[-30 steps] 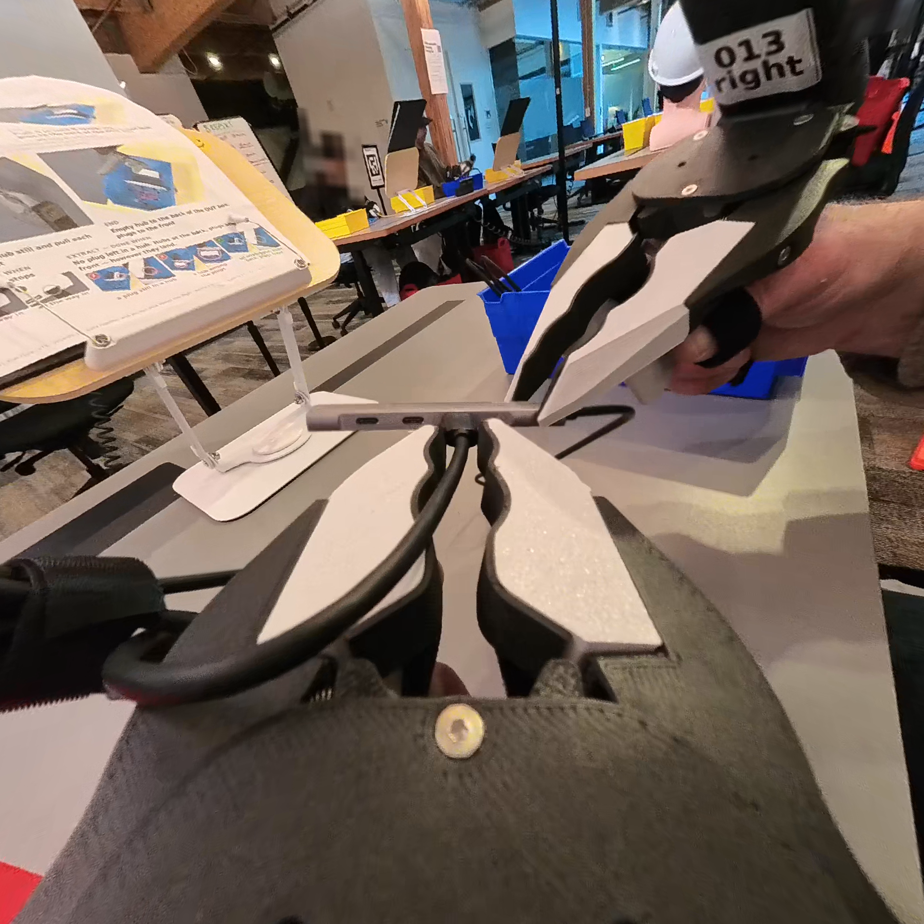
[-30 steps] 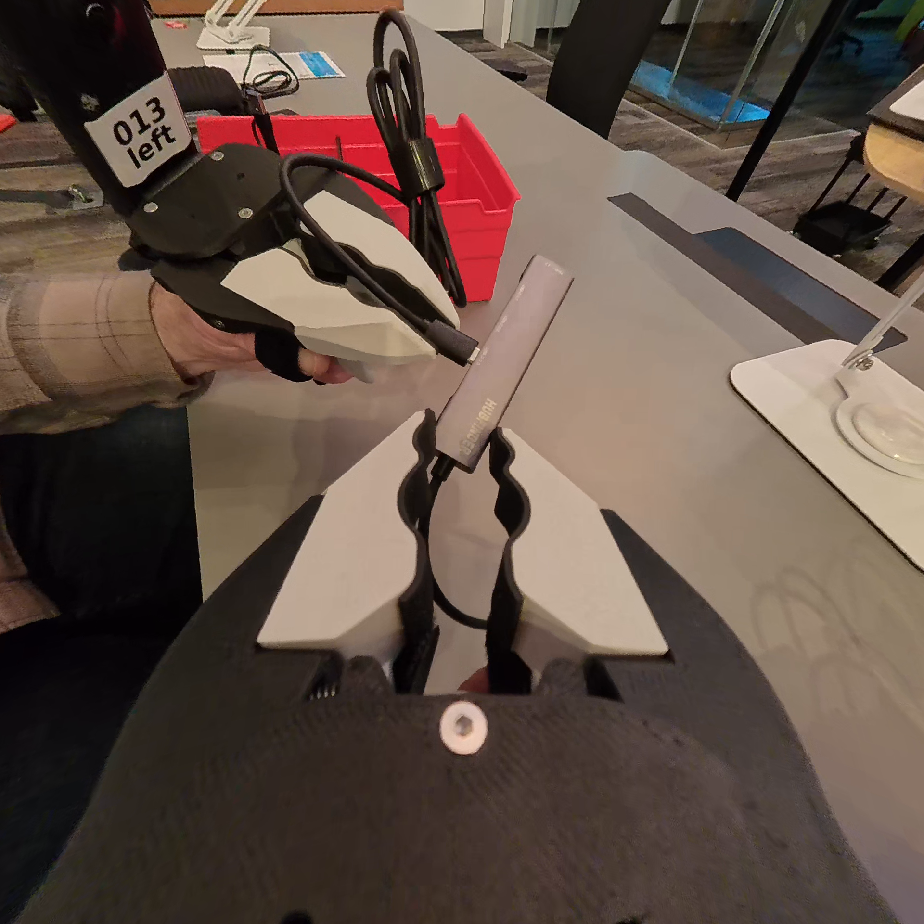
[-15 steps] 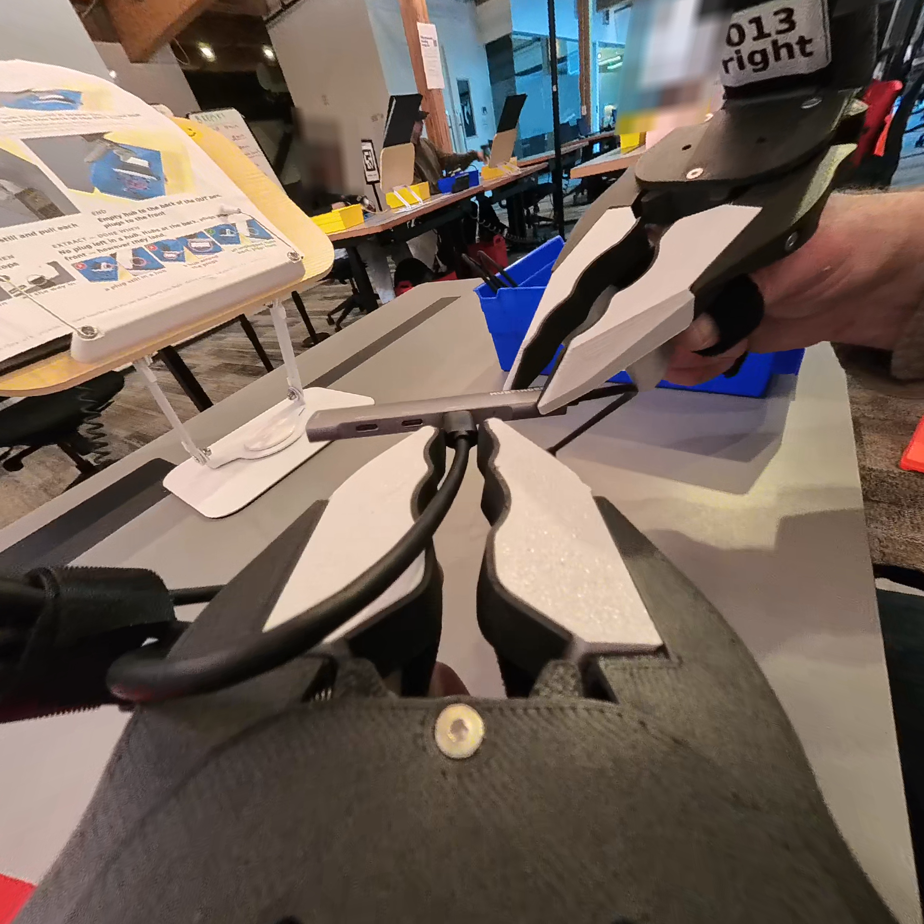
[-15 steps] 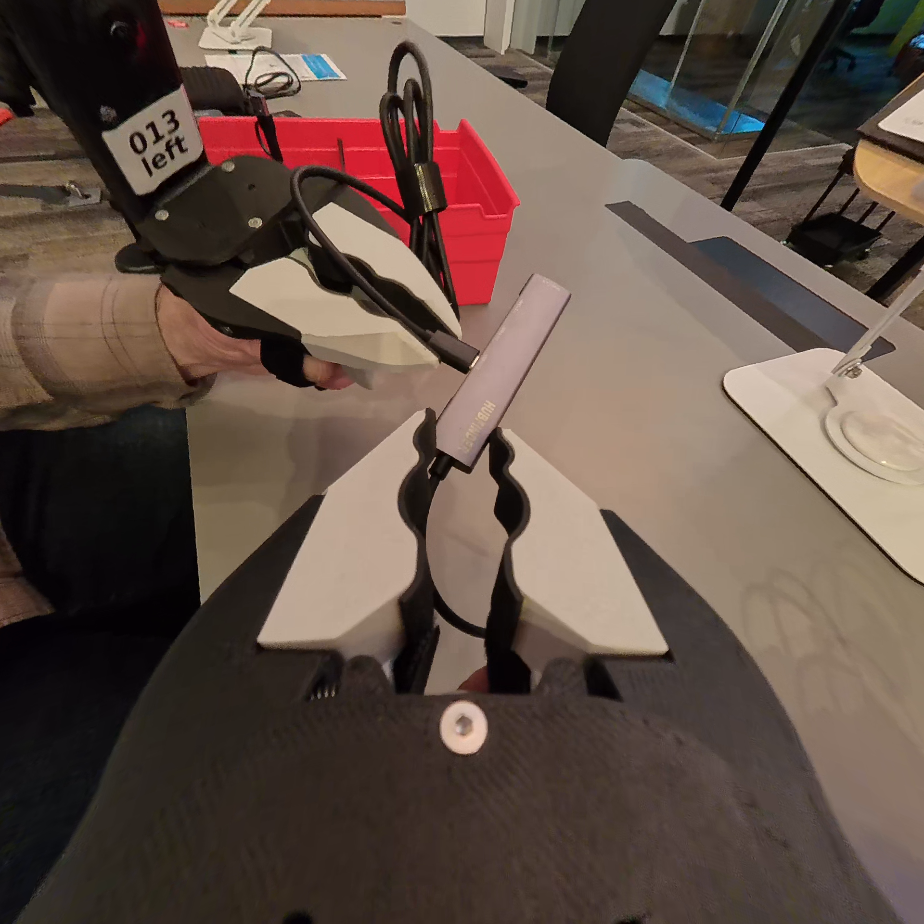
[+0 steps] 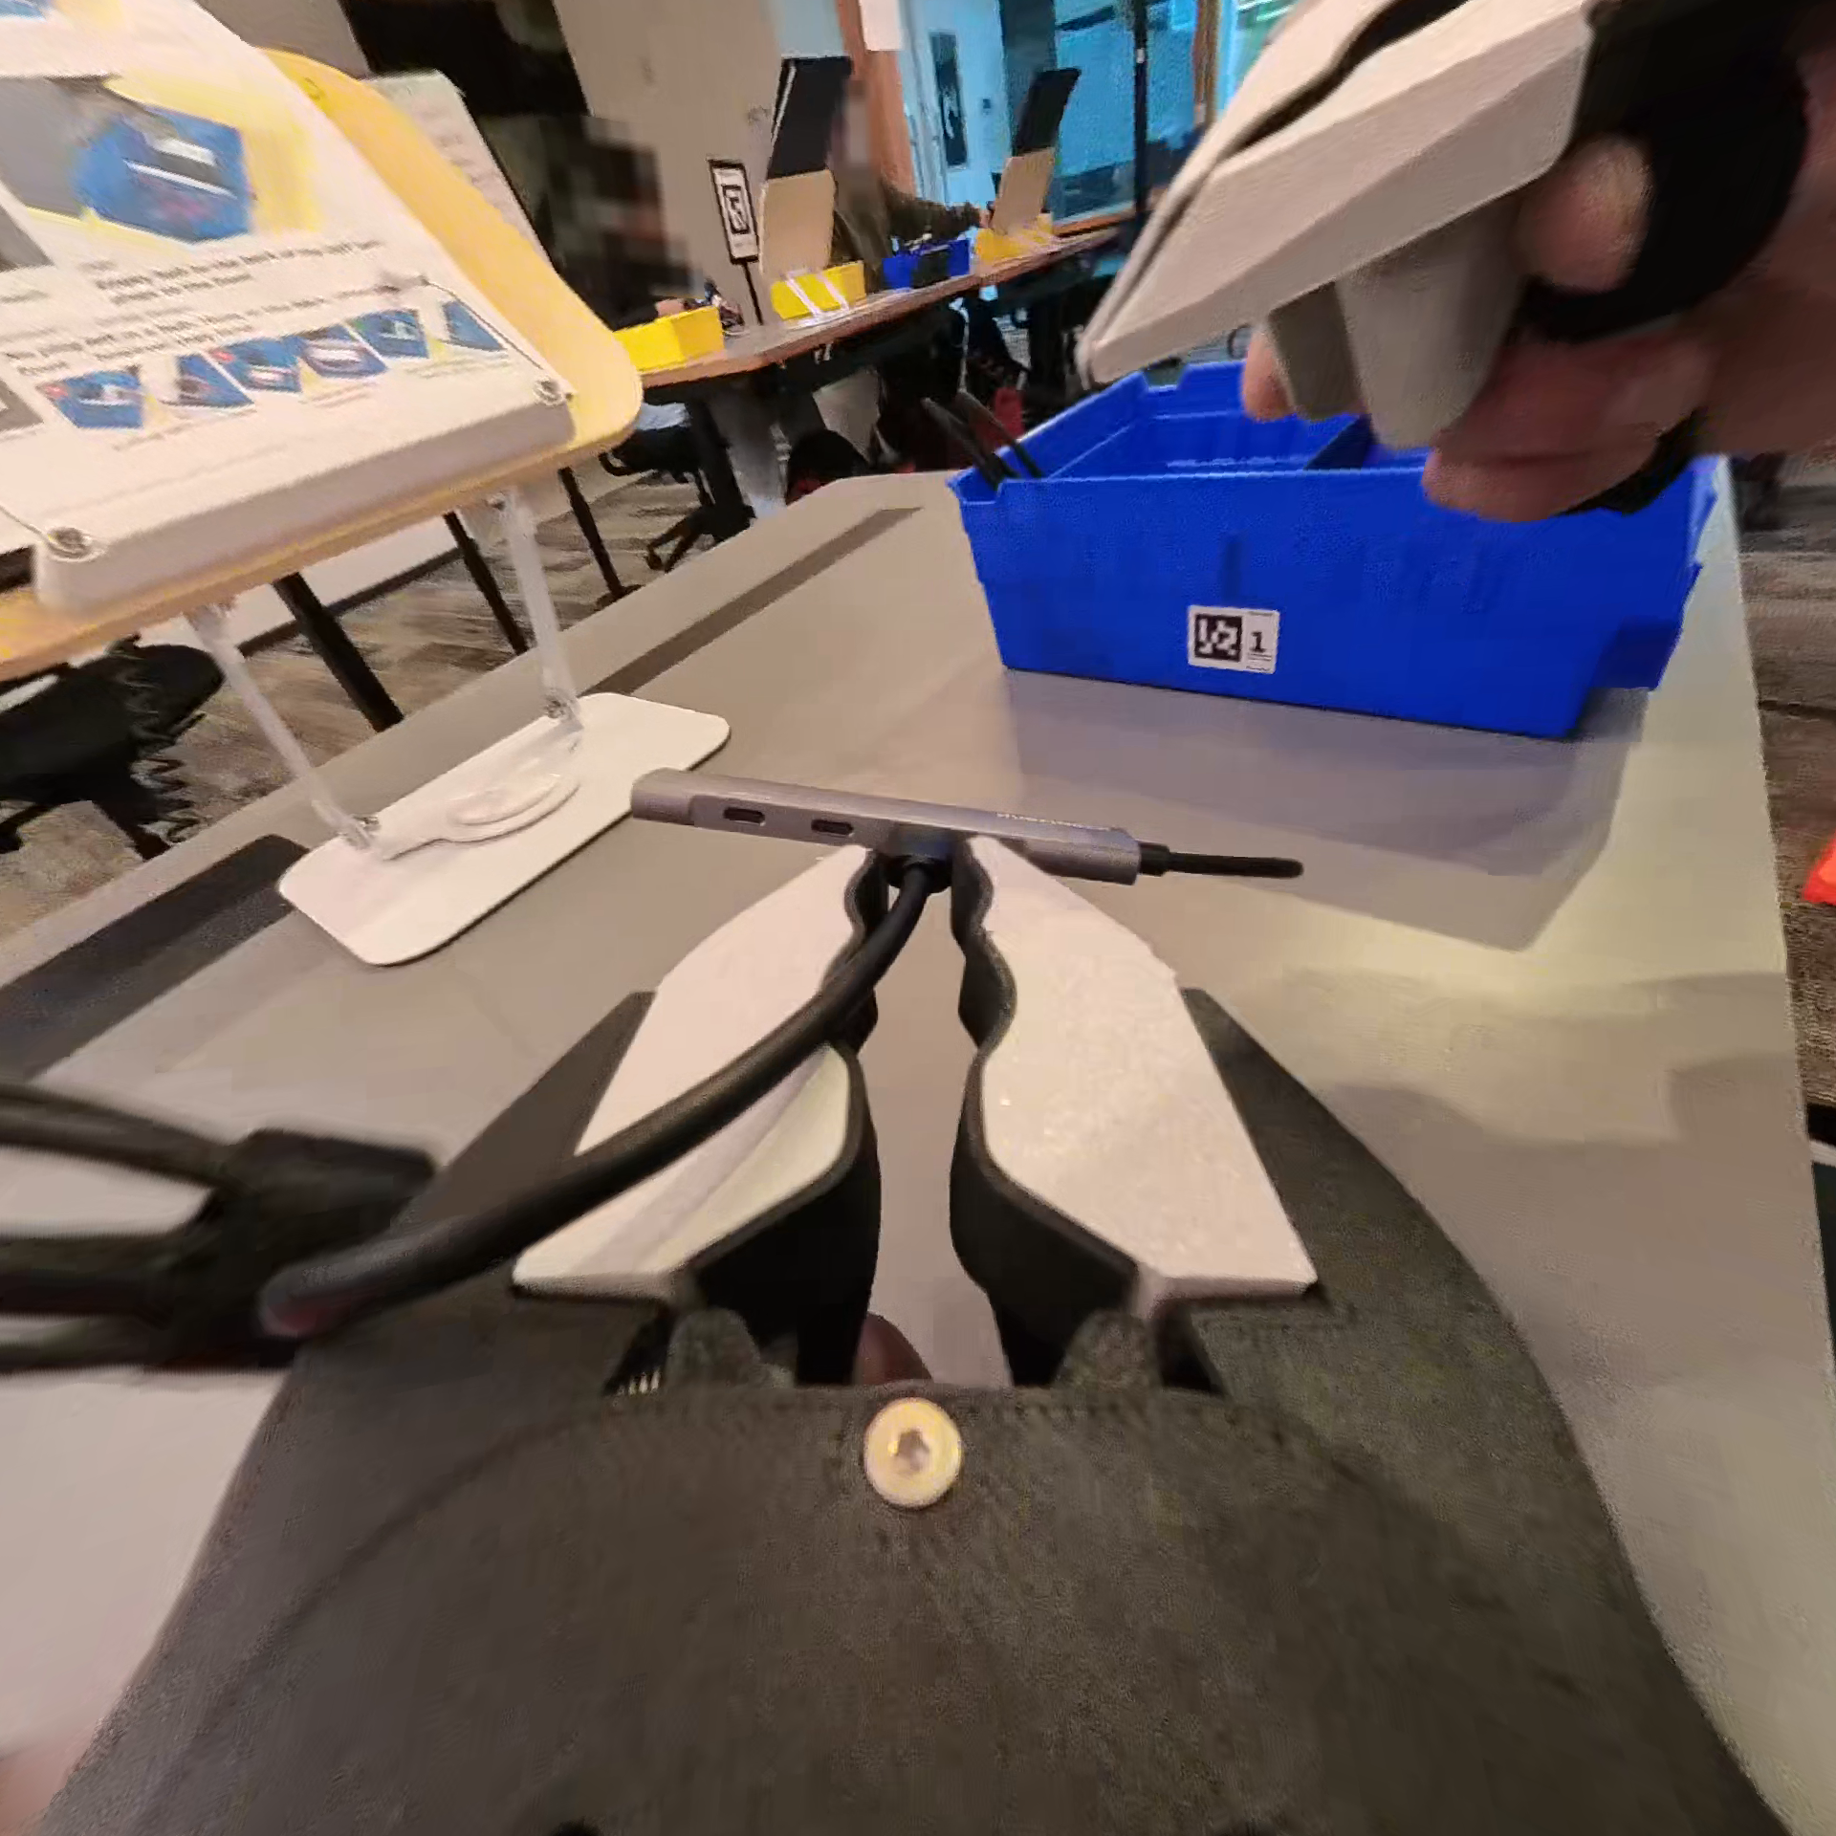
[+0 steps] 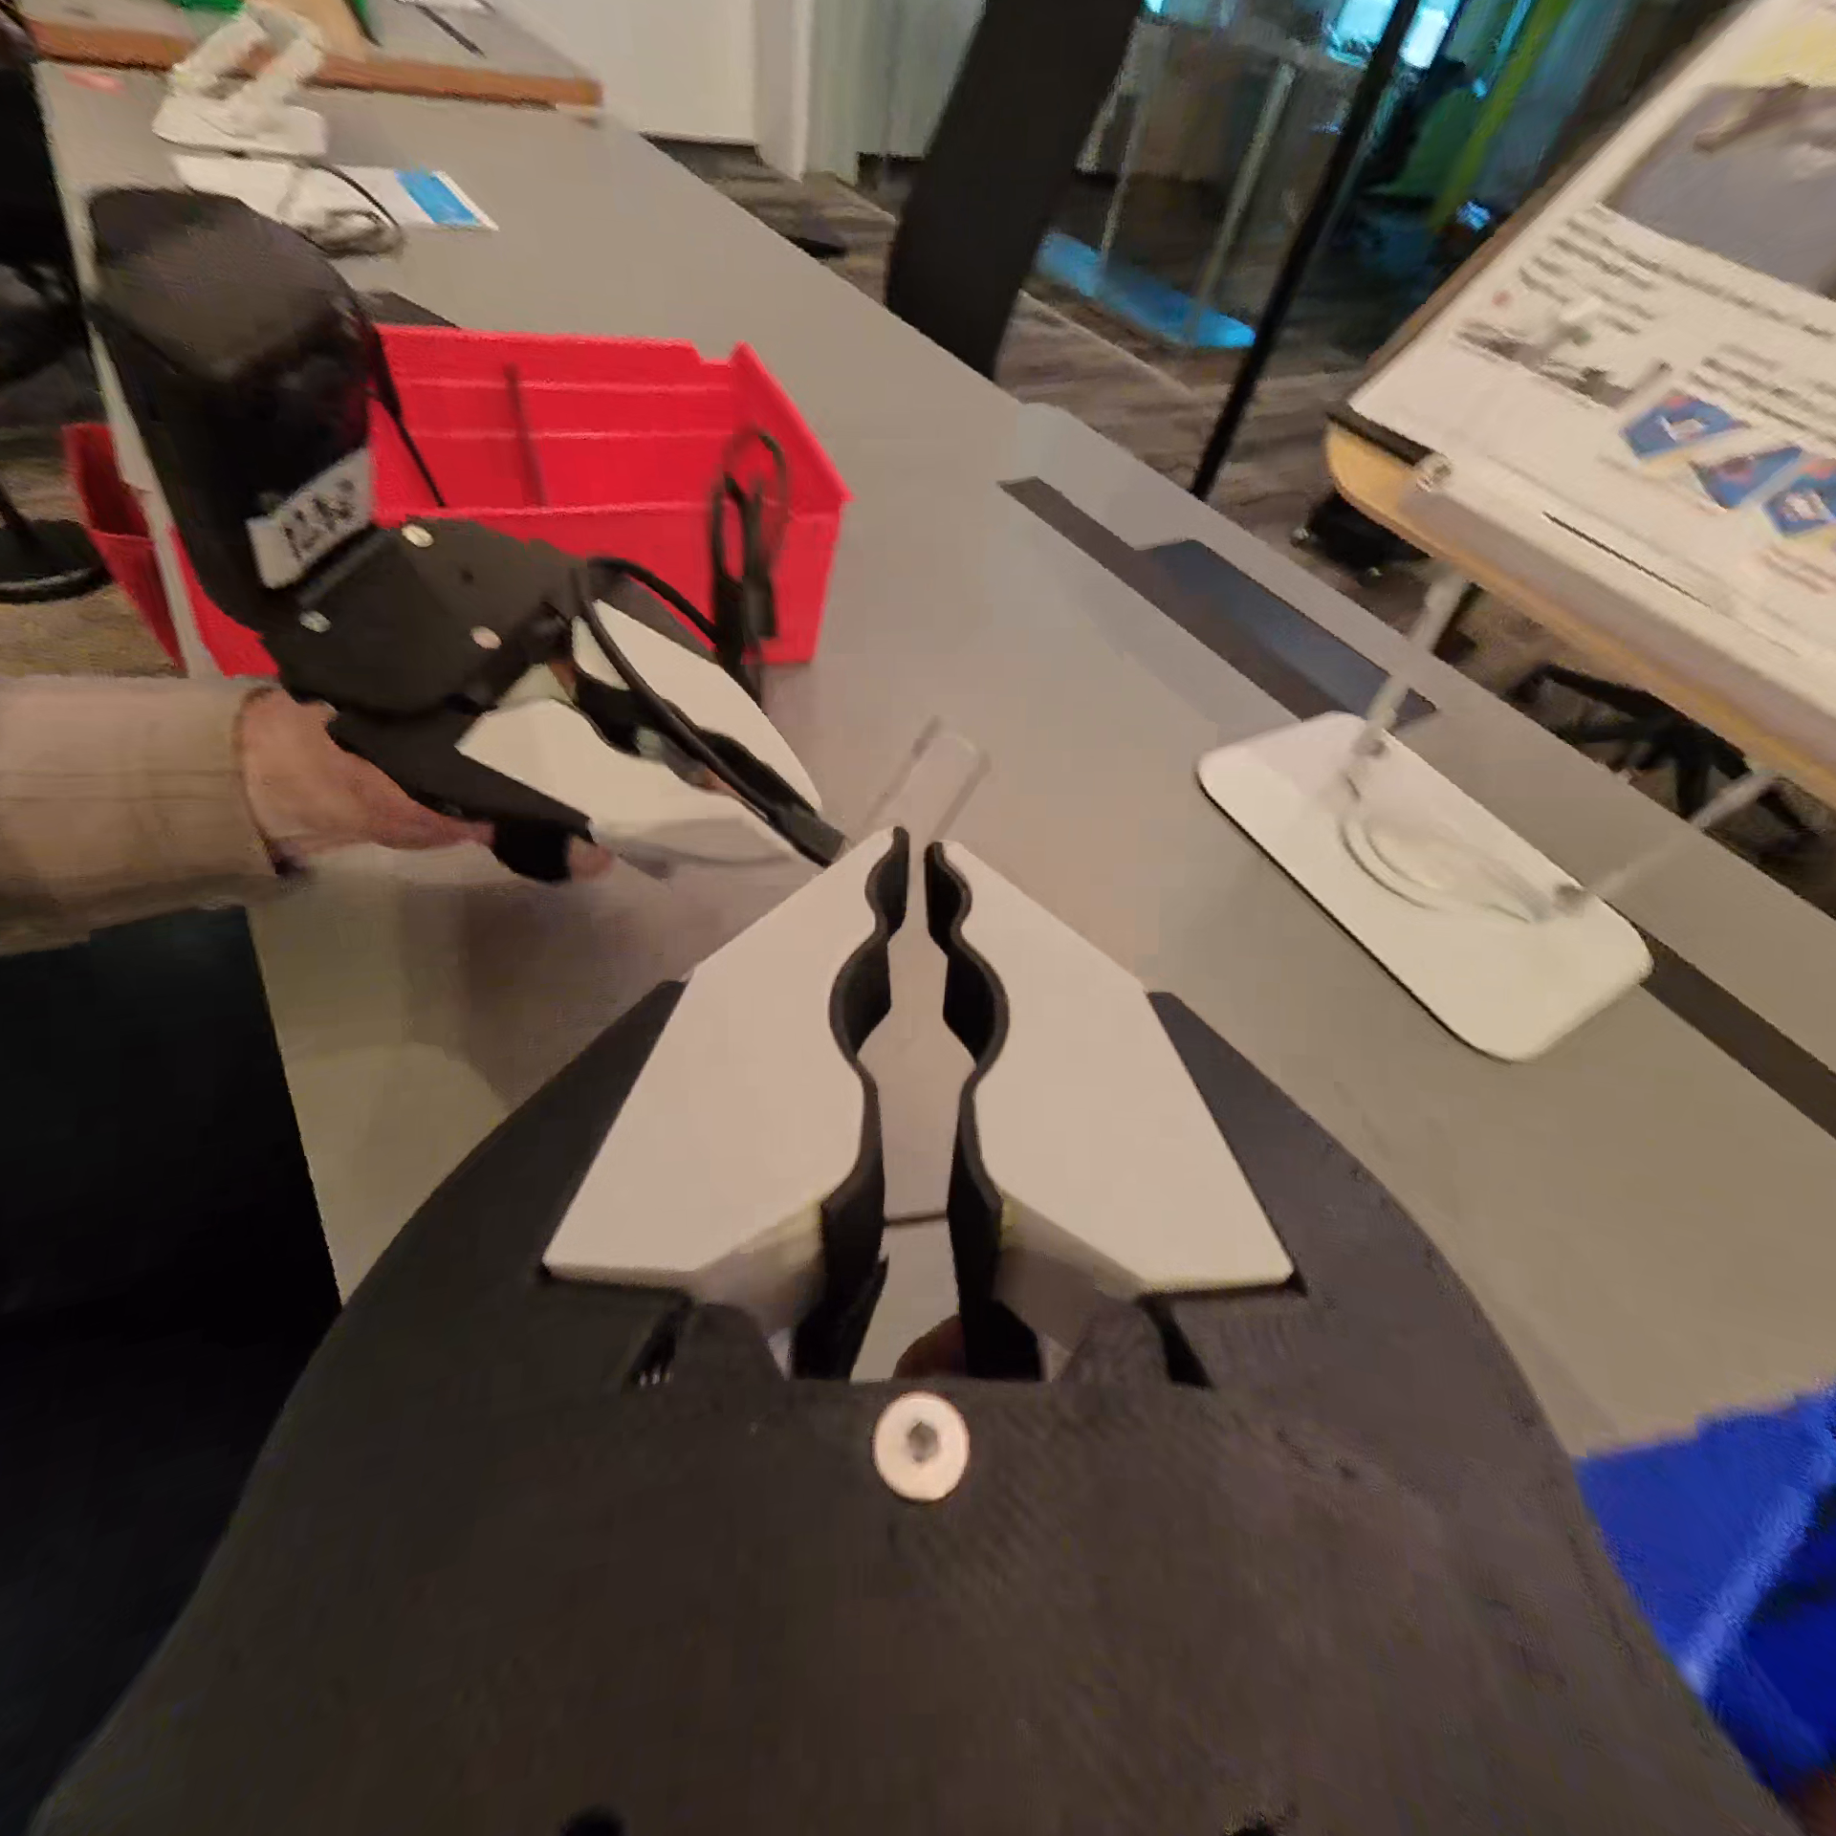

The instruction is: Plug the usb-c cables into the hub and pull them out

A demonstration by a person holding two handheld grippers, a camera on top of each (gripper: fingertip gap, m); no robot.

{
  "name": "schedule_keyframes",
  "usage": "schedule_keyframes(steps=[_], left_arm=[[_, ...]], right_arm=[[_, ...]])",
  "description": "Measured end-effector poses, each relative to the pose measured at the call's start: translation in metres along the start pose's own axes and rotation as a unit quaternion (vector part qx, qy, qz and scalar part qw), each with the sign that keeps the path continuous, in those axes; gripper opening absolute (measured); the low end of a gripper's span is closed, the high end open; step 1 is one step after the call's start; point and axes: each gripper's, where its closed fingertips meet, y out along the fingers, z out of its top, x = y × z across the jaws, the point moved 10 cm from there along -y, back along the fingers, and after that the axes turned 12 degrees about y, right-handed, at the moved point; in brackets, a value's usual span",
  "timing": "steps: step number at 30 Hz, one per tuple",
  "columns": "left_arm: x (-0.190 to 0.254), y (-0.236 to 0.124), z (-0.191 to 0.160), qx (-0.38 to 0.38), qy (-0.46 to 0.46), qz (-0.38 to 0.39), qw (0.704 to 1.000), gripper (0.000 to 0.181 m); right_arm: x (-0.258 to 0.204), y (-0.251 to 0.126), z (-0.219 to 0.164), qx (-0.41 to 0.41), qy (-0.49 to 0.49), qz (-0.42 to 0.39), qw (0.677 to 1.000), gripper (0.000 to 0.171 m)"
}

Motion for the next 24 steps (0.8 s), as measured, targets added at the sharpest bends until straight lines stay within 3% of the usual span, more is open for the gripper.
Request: schedule_keyframes(steps=[7, 13, 16, 19, 21, 24], left_arm=[[-0.004, 0.002, 0.000, 0.010, -0.029, 0.023, 0.999, 0.012], [-0.010, -0.002, 0.007, 0.024, -0.032, -0.003, 0.999, 0.012], [-0.018, -0.005, 0.011, 0.028, -0.036, 0.018, 0.999, 0.012], [-0.017, -0.003, 0.016, 0.021, -0.042, 0.038, 0.998, 0.012], [-0.013, -0.001, 0.018, 0.021, -0.054, 0.053, 0.997, 0.012], [-0.006, 0.003, 0.021, 0.030, -0.075, 0.072, 0.994, 0.012]], right_arm=[[-0.004, 0.010, -0.032, -0.038, 0.006, -0.013, 0.999, 0.044], [-0.005, 0.014, -0.031, -0.047, 0.003, 0.015, 0.999, 0.055], [-0.007, 0.018, -0.028, -0.072, 0.007, 0.028, 0.997, 0.071], [-0.013, 0.032, -0.027, -0.070, 0.002, -0.002, 0.998, 0.077], [-0.013, 0.042, -0.026, -0.050, 0.009, -0.052, 0.997, 0.072], [-0.012, 0.057, -0.031, -0.048, 0.048, -0.056, 0.996, 0.066]])
